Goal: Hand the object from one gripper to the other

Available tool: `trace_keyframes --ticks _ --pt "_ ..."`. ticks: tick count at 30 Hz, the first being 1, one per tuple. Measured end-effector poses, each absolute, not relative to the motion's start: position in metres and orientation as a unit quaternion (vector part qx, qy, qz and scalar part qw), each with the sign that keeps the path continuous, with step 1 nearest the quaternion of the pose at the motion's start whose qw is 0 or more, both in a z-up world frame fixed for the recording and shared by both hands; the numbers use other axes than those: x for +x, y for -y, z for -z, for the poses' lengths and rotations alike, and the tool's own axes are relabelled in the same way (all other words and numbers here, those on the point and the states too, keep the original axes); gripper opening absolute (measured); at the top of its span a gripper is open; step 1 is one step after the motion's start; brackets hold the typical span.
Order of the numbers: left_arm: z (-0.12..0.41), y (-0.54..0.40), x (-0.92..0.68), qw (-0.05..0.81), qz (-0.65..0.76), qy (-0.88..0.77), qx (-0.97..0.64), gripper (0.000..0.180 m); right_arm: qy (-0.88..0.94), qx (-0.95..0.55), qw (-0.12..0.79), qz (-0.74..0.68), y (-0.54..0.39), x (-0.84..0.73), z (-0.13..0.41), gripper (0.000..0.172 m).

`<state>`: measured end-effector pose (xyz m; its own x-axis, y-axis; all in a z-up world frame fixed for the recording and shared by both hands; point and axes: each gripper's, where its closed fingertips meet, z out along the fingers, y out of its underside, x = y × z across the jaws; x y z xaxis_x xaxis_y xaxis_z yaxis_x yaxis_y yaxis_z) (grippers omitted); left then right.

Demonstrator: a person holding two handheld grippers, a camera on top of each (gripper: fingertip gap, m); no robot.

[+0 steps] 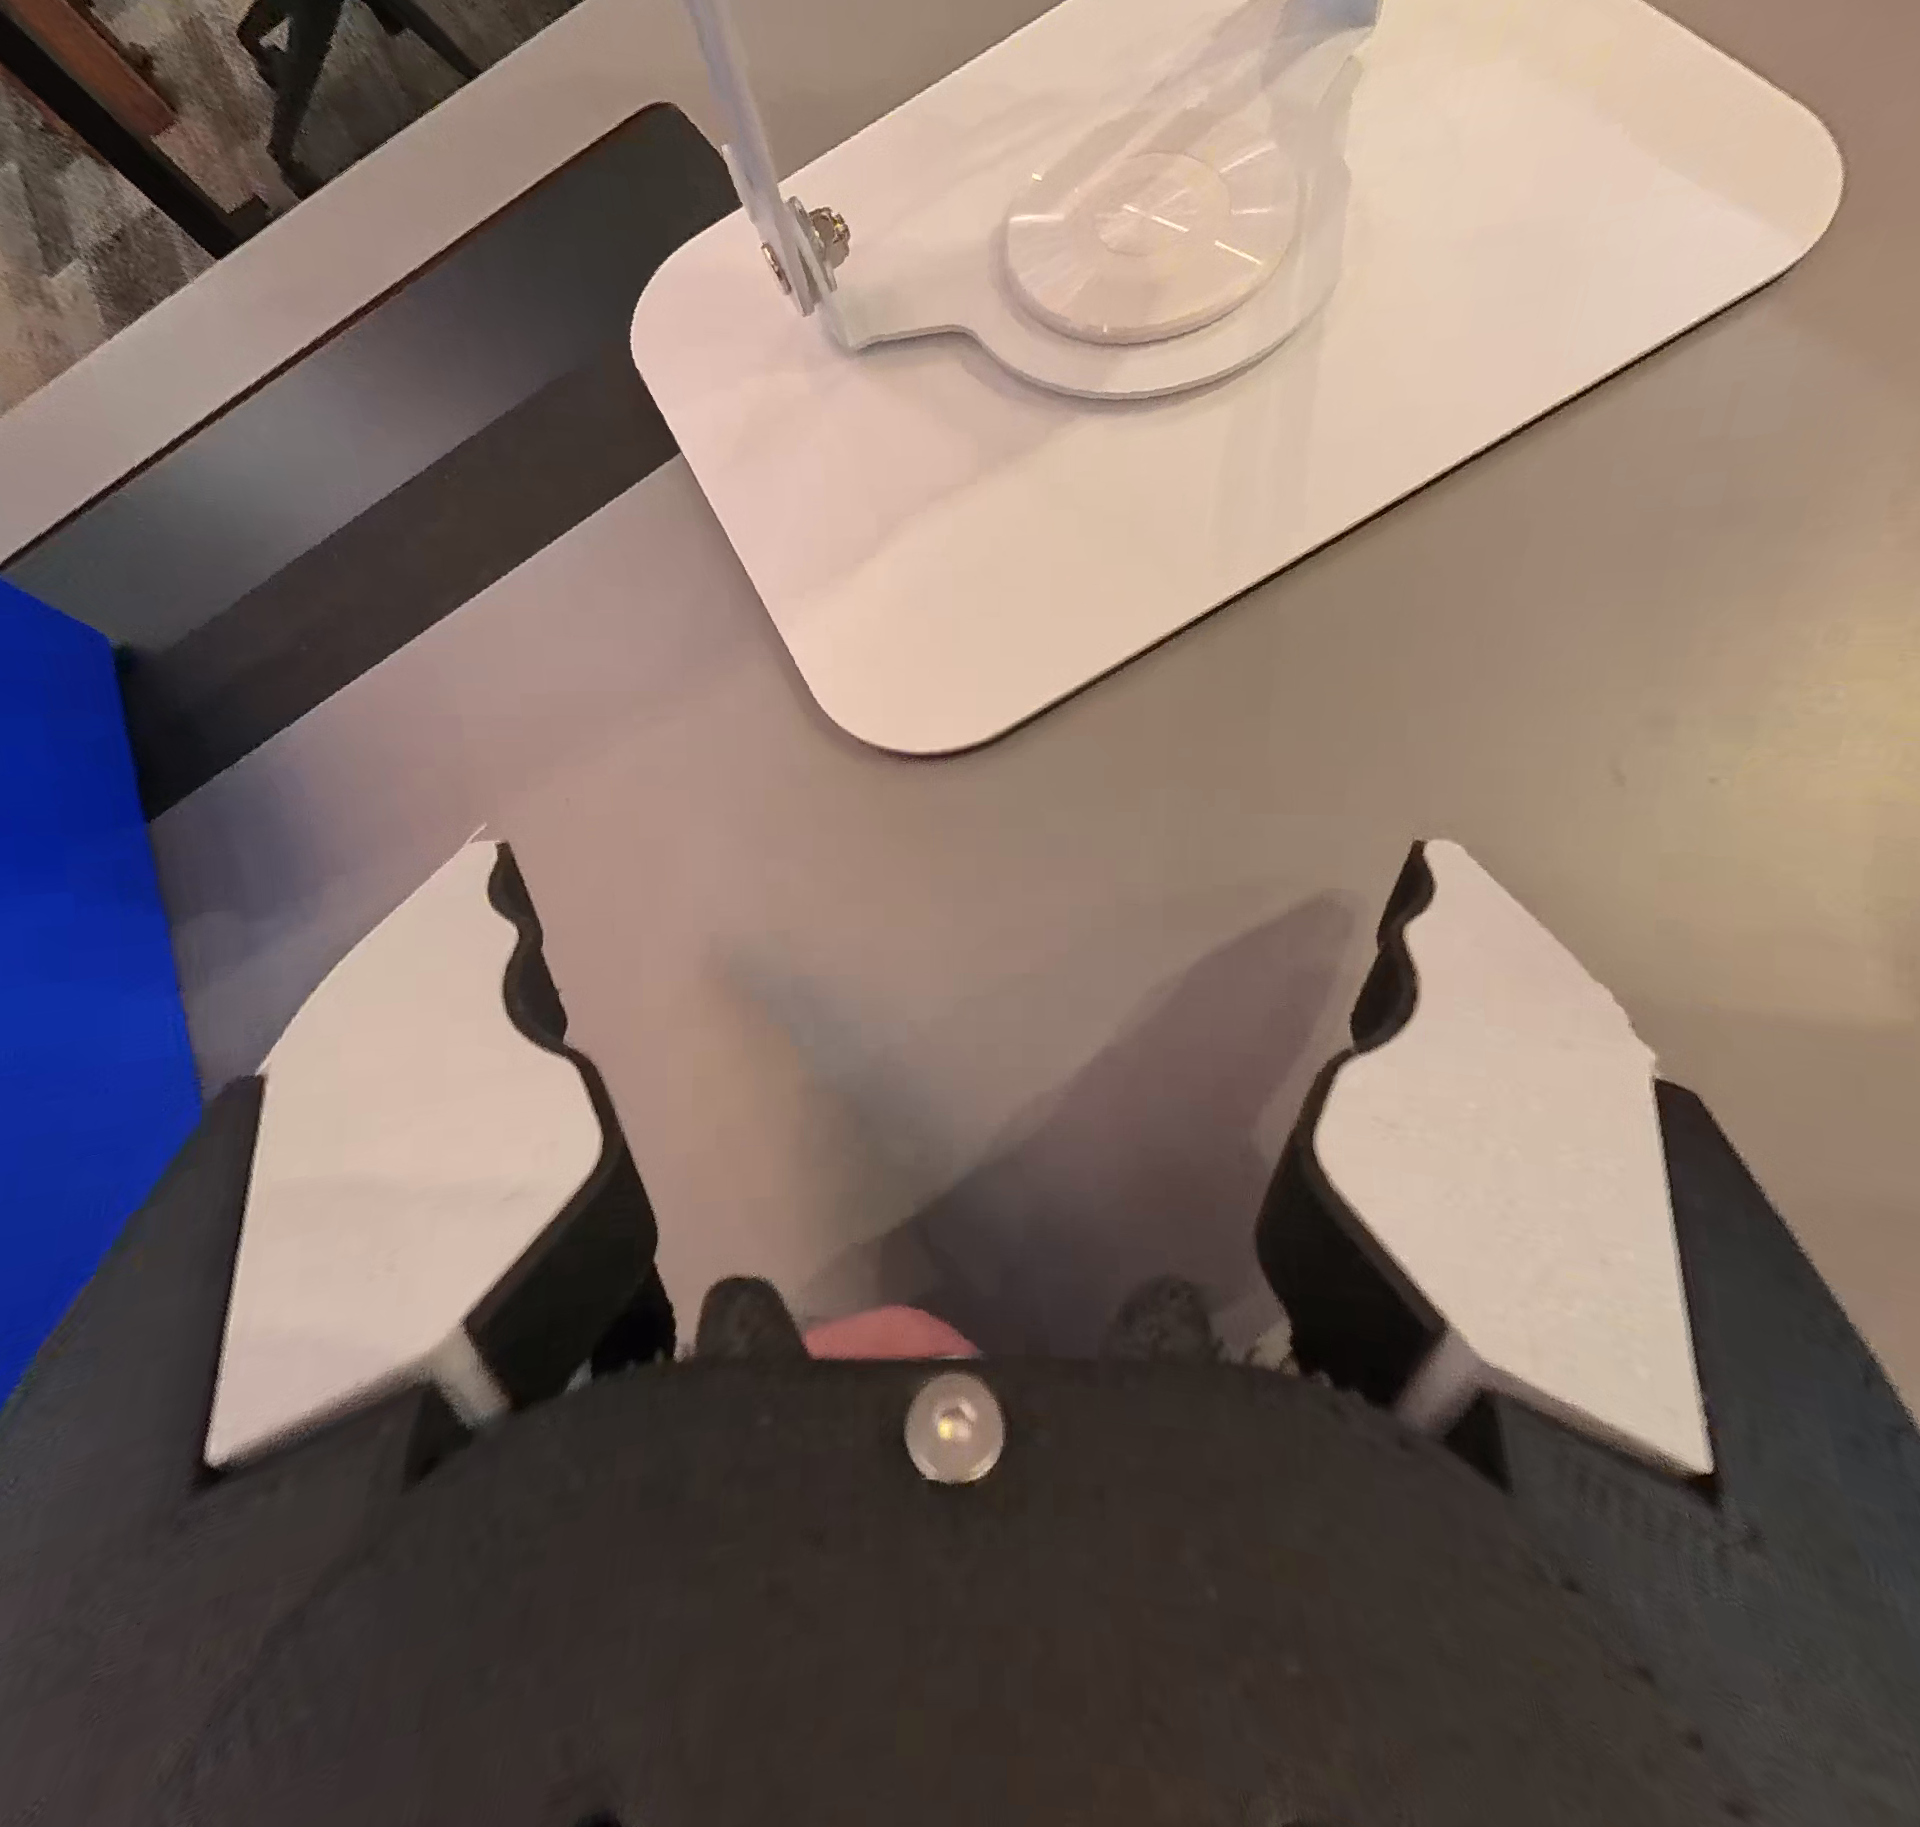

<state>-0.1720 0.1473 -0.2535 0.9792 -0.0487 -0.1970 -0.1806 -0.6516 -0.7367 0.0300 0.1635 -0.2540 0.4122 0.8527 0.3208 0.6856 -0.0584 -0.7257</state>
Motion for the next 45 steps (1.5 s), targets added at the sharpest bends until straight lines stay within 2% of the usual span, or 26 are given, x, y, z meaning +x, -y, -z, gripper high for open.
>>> trace_keyframes --ticks 13,36,42,45 --pt "0.247 -0.124 -0.156 0.431 -0.091 -0.068 -0.895 0.144 0.515 -0.720 0.456 -0.091 -0.169 0.046 0.246 0.112" --pt "0.236 -0.108 -0.149 0.468 0.007 -0.039 -0.883 0.131 0.523 -0.714 0.461 -0.063 -0.174 0.044 0.249 0.109" --pt "0.238 -0.108 -0.151 0.461 0.027 -0.029 -0.887 0.126 0.521 -0.716 0.459 -0.063 -0.175 0.043 0.249 0.108" --pt "0.244 -0.108 -0.149 0.444 0.036 -0.032 -0.895 0.130 0.523 -0.715 0.460 -0.063 -0.174 0.043 0.249 0.107"
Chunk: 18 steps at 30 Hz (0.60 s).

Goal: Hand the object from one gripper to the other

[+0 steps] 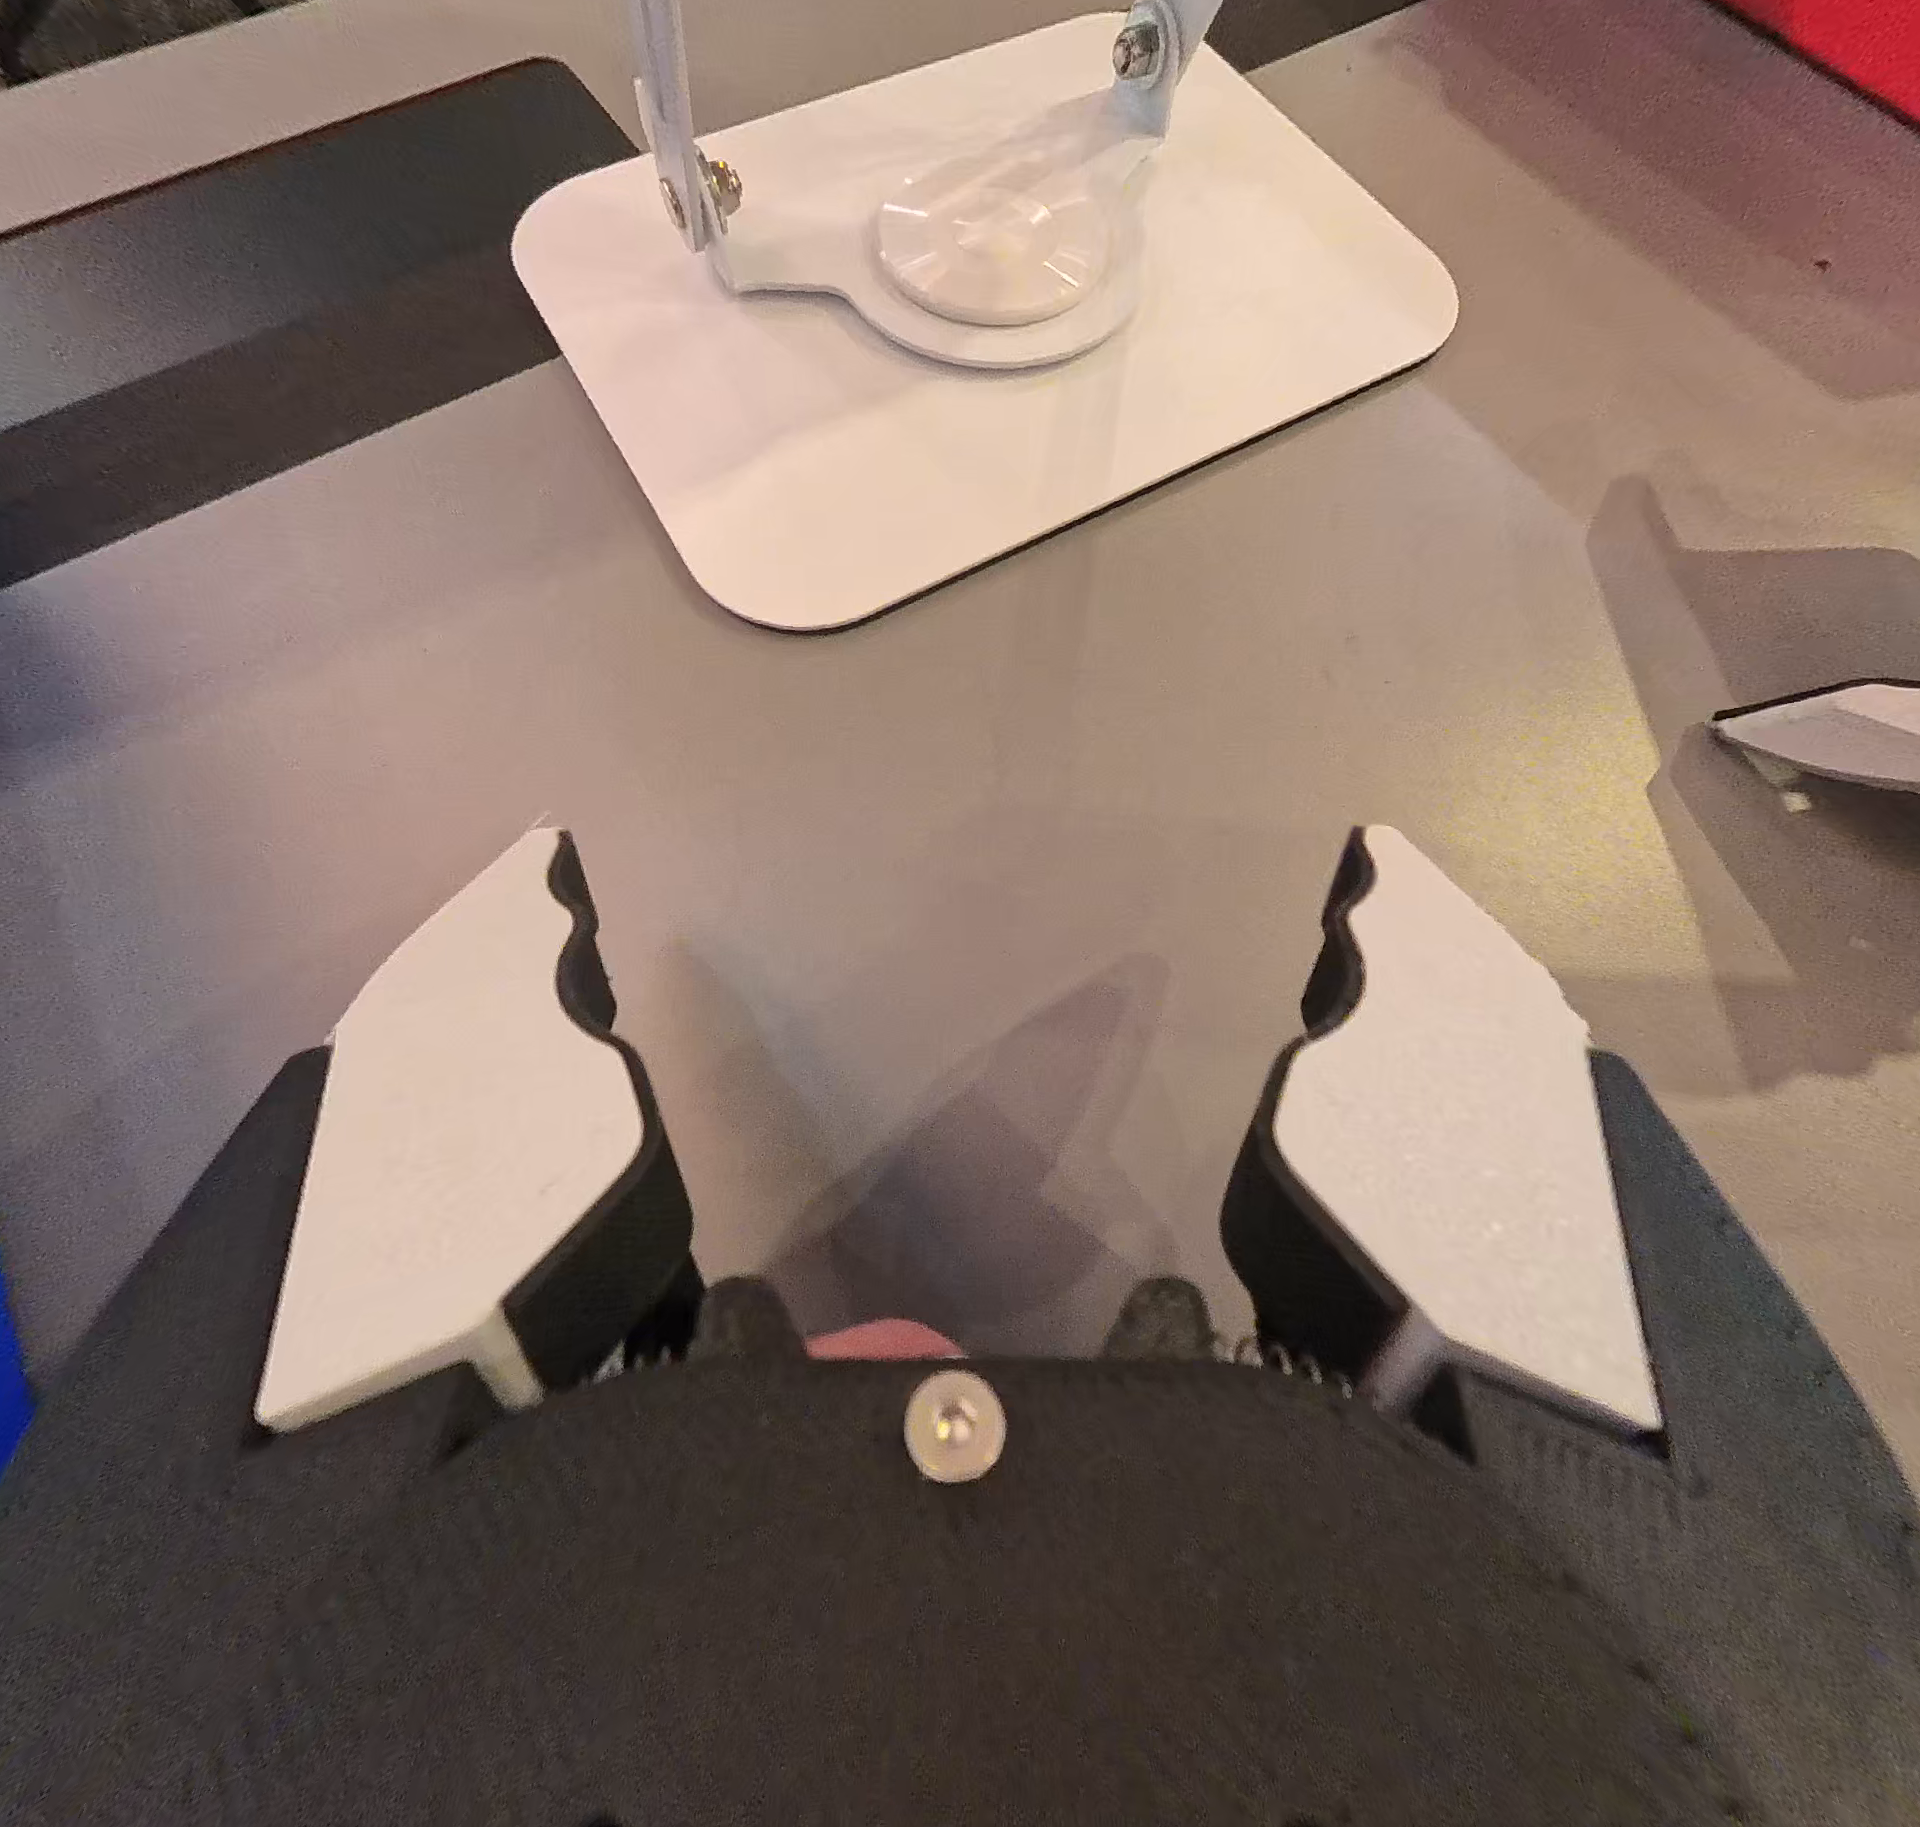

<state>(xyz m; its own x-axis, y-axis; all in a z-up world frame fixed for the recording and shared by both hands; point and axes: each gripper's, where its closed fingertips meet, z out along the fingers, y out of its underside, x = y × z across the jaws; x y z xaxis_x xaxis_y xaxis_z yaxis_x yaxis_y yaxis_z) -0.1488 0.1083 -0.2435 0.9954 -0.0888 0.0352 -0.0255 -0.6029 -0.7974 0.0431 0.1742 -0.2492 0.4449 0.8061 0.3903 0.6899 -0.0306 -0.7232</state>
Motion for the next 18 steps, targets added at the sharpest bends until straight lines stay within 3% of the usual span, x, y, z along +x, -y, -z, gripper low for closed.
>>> trace_keyframes --ticks 18 --pt "0.241 -0.076 -0.126 0.441 0.140 -0.073 -0.884 0.123 0.524 -0.719 0.451 -0.073 -0.174 0.042 0.251 0.106"
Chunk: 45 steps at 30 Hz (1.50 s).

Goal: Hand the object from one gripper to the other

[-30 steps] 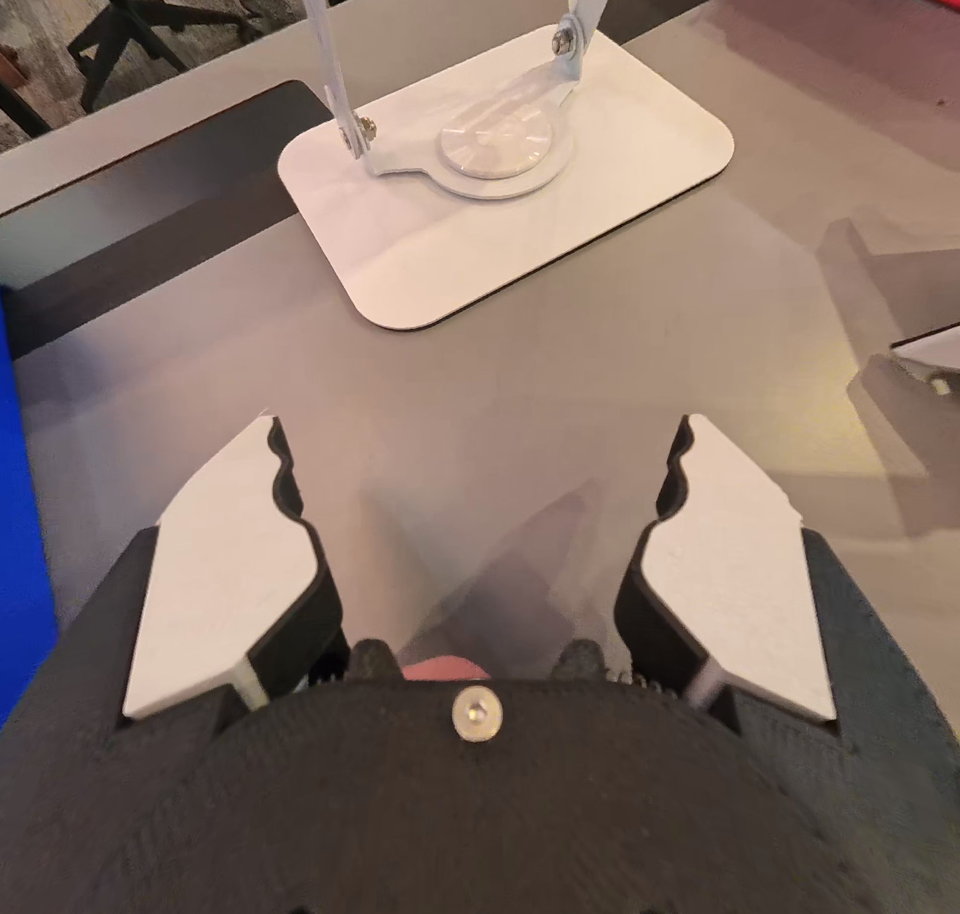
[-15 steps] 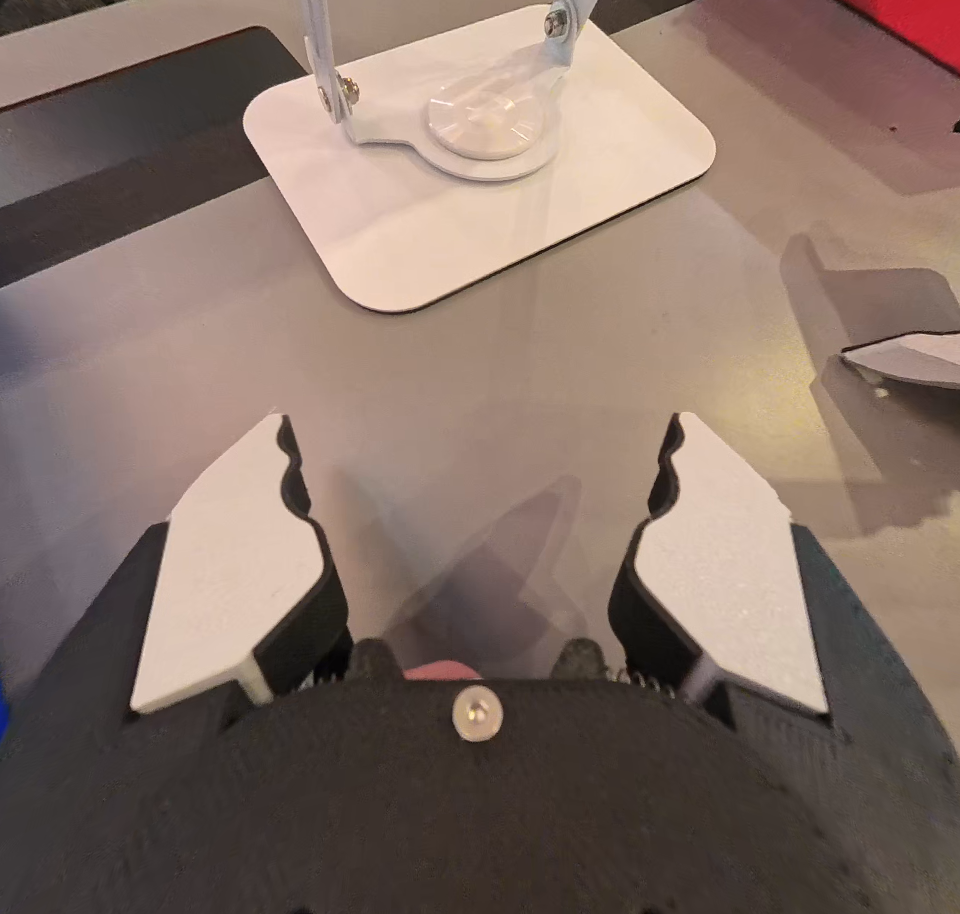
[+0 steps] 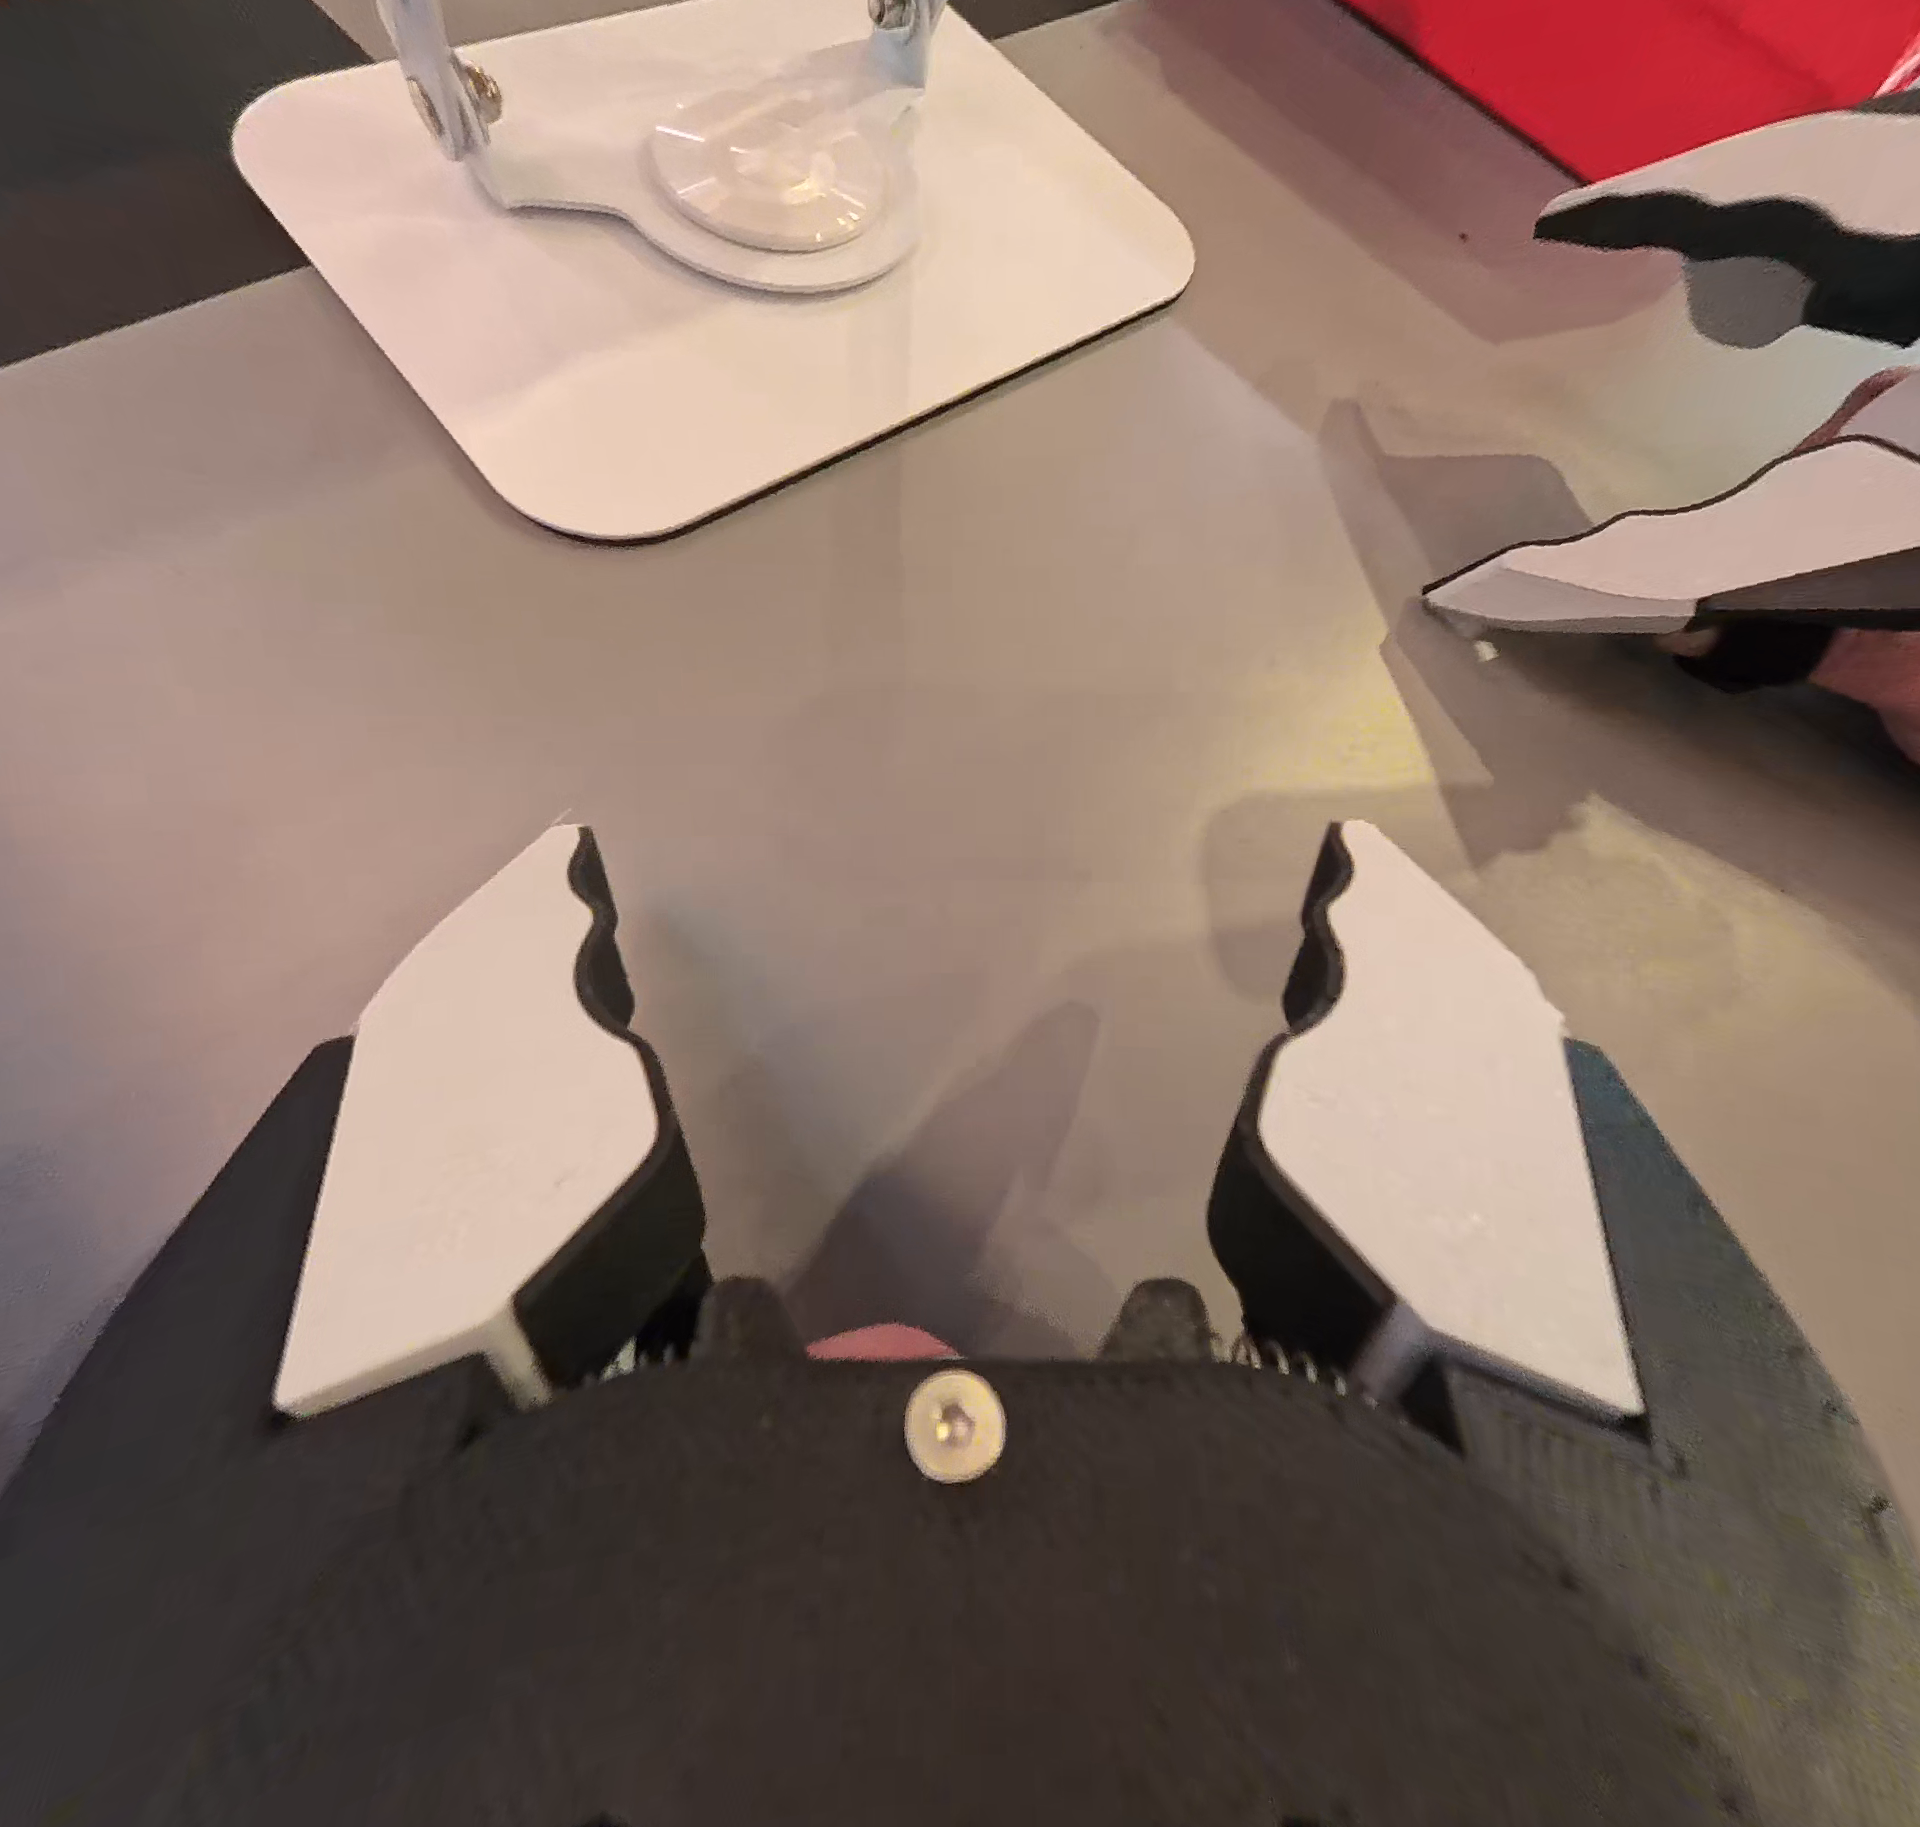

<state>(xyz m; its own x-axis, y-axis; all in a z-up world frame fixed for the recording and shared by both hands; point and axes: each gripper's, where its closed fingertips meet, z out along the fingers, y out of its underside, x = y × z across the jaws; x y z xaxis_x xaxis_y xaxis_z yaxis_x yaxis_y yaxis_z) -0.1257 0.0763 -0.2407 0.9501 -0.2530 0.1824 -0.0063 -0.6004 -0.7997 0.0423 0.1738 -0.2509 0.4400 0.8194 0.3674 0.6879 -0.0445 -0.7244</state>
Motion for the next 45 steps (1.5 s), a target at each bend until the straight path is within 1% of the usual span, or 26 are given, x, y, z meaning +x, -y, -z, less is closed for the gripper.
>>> trace_keyframes --ticks 9,11,13,22,28,34,40,45 --pt "0.238 -0.076 -0.123 0.438 0.193 -0.068 -0.875 0.118 0.522 -0.728 0.435 -0.086 -0.174 0.042 0.254 0.104" --pt "0.239 -0.075 -0.120 0.434 0.199 -0.073 -0.876 0.118 0.522 -0.730 0.432 -0.088 -0.174 0.042 0.255 0.099" --pt "0.239 -0.075 -0.119 0.434 0.201 -0.078 -0.875 0.118 0.521 -0.730 0.434 -0.086 -0.174 0.042 0.254 0.099" --pt "0.228 -0.078 -0.125 0.470 0.208 -0.058 -0.856 0.120 0.524 -0.727 0.435 -0.089 -0.173 0.042 0.253 0.100" --pt "0.227 -0.078 -0.126 0.472 0.210 -0.054 -0.854 0.120 0.526 -0.727 0.432 -0.090 -0.173 0.042 0.254 0.100" --pt "0.219 -0.082 -0.134 0.499 0.215 -0.029 -0.839 0.126 0.521 -0.732 0.429 -0.093 -0.174 0.042 0.255 0.103" --pt "0.210 -0.084 -0.137 0.528 0.180 -0.037 -0.829 0.135 0.520 -0.732 0.430 -0.092 -0.175 0.042 0.255 0.104" --pt "0.178 -0.079 -0.159 0.585 0.136 -0.020 -0.799 0.134 0.501 -0.737 0.444 -0.096 -0.179 0.045 0.249 0.108"
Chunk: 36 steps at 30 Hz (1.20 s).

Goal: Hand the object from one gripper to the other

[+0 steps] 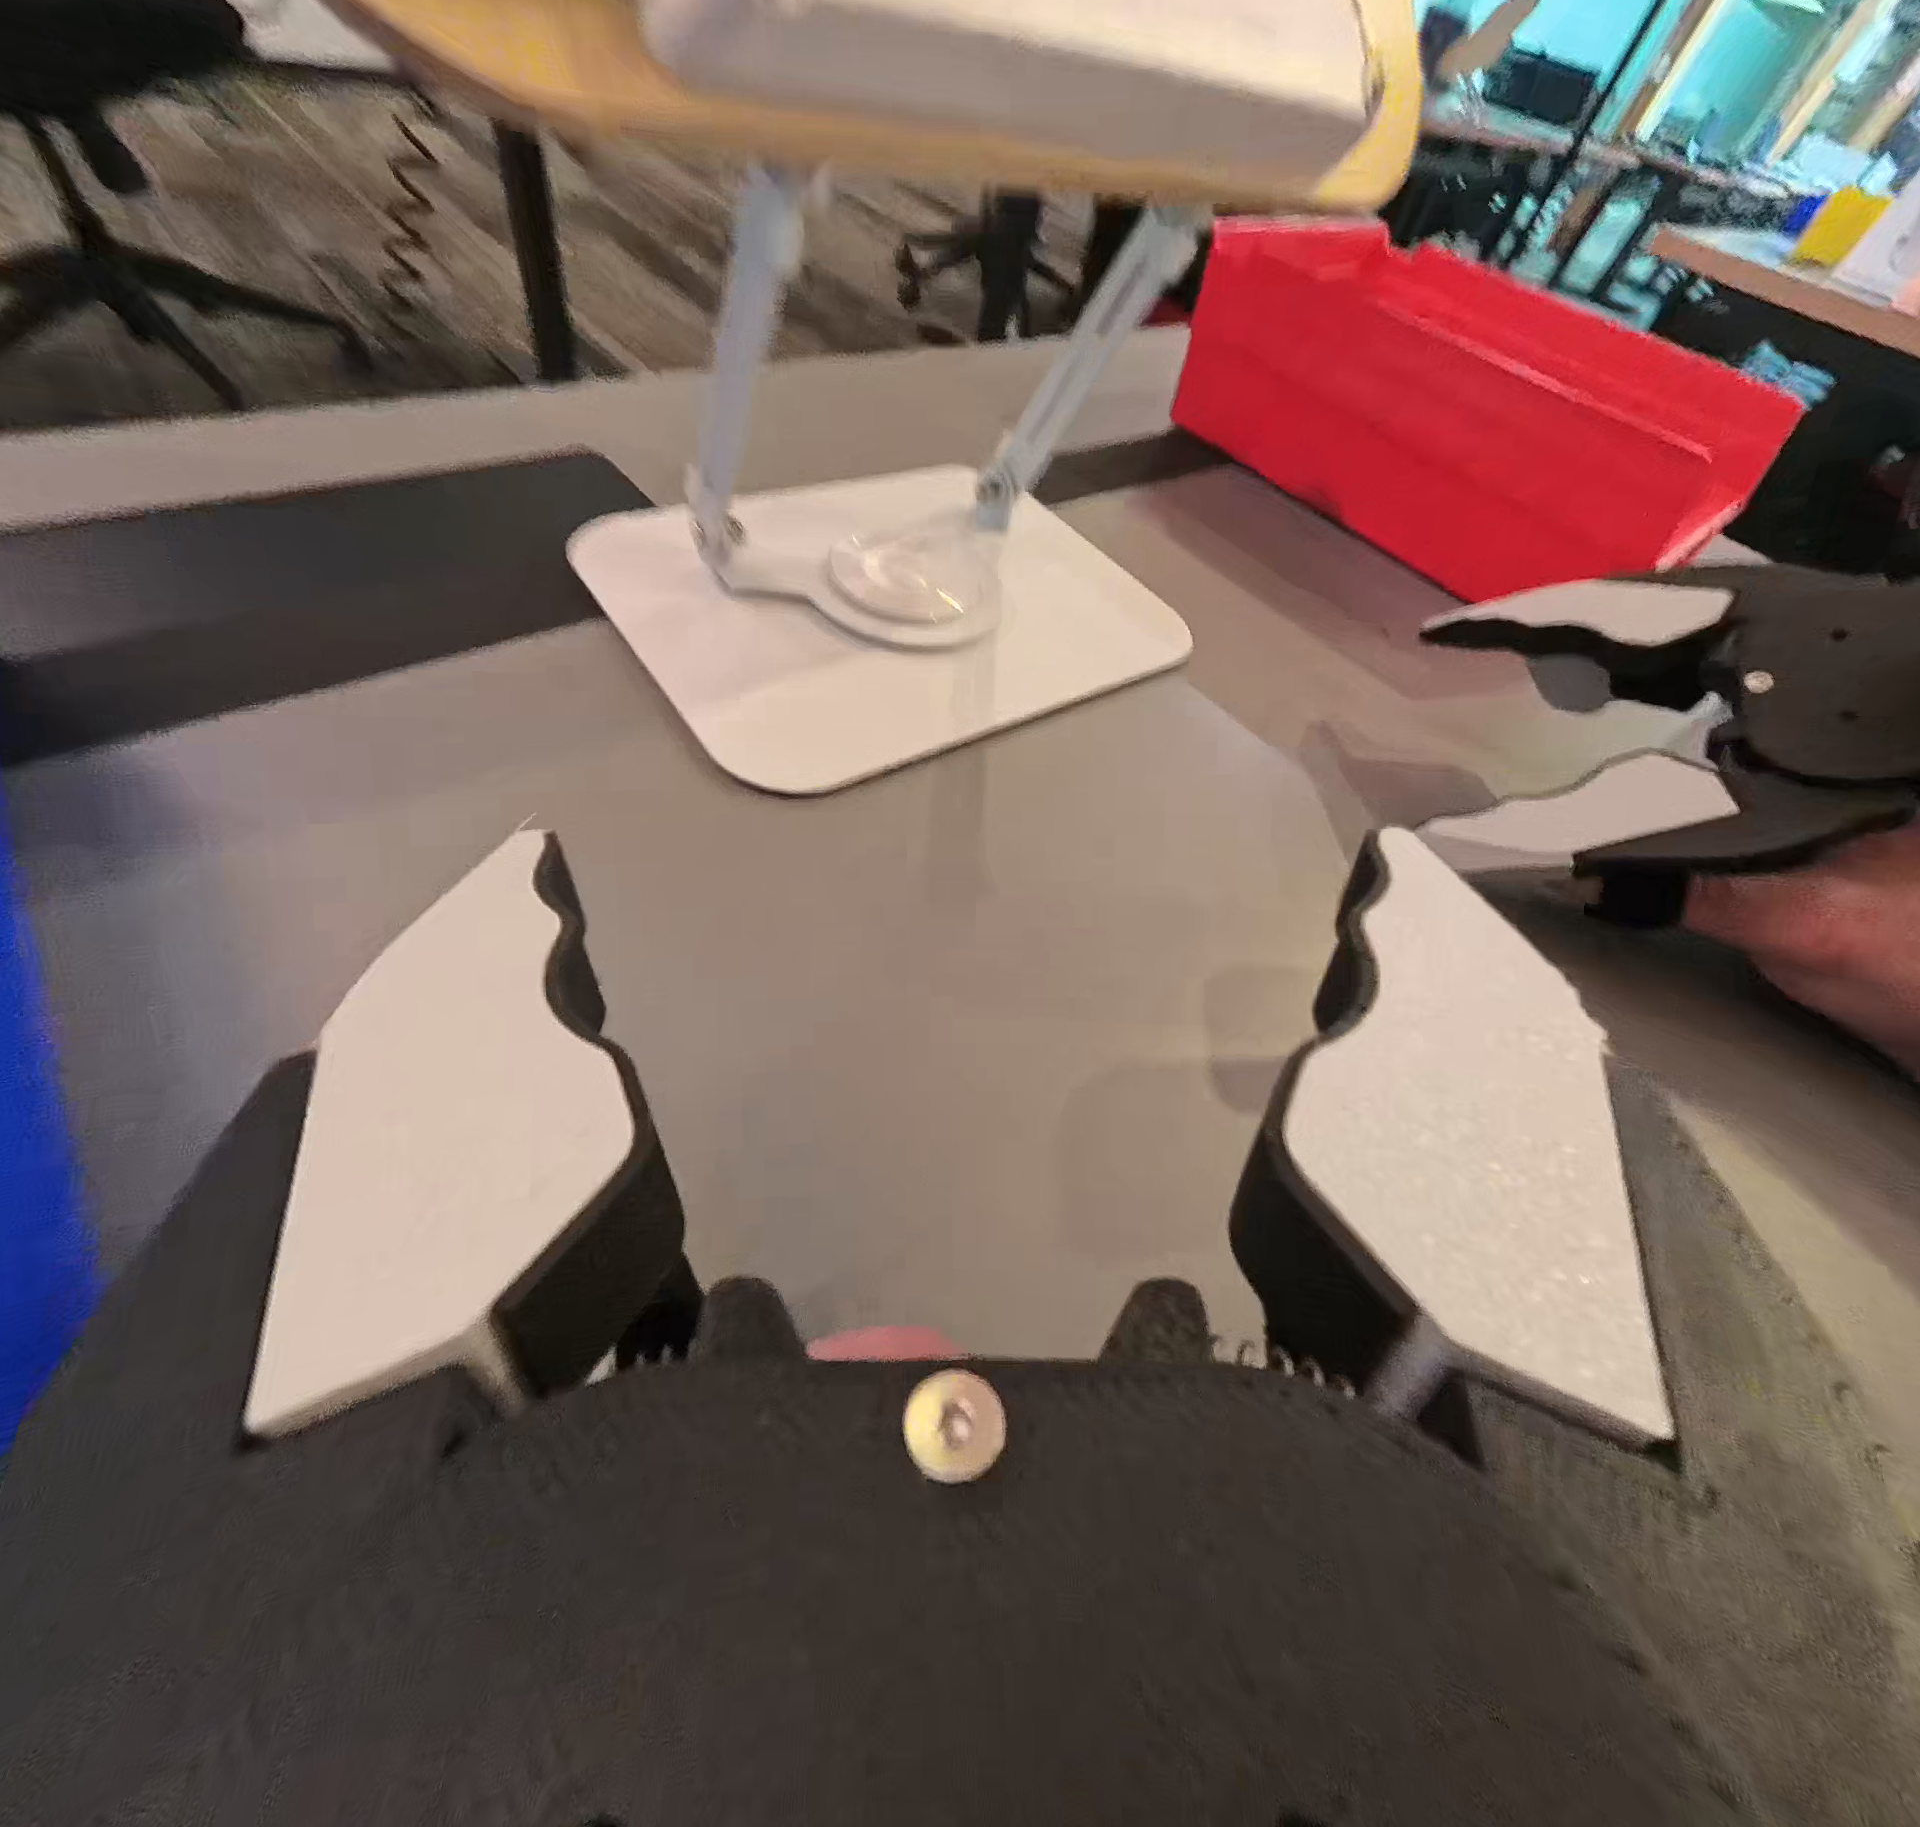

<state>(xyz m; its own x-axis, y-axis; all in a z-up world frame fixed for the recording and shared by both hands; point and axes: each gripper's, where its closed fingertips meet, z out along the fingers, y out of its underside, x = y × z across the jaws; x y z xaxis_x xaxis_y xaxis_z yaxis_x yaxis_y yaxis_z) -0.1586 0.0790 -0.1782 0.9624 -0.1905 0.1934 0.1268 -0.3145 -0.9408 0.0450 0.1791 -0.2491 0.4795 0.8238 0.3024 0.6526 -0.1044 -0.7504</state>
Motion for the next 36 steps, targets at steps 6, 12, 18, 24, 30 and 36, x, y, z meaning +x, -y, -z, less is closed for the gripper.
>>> trace_keyframes --ticks 6,12,18,24,30,36 --pt "0.110 -0.038 -0.221 0.633 0.040 0.018 -0.773 0.131 0.425 -0.730 0.518 -0.136 -0.187 0.070 0.181 0.113" --pt "0.056 0.056 -0.346 0.680 -0.125 0.117 -0.713 0.131 0.310 -0.704 0.638 -0.013 -0.230 0.188 0.096 0.112" --pt "0.091 0.134 -0.494 0.574 -0.249 0.256 -0.736 0.144 0.180 -0.775 0.603 0.057 -0.292 0.321 0.118 0.129" --pt "0.040 0.122 -0.478 0.707 -0.058 0.215 -0.671 0.129 0.180 -0.757 0.624 0.066 -0.290 0.326 0.098 0.132" --pt "-0.002 0.052 -0.426 0.702 0.004 0.089 -0.706 0.145 0.180 -0.761 0.616 0.091 -0.313 0.334 0.082 0.142" --pt "0.066 0.125 -0.542 0.568 -0.200 0.237 -0.763 0.144 0.144 -0.841 0.521 0.016 -0.344 0.368 0.145 0.145"
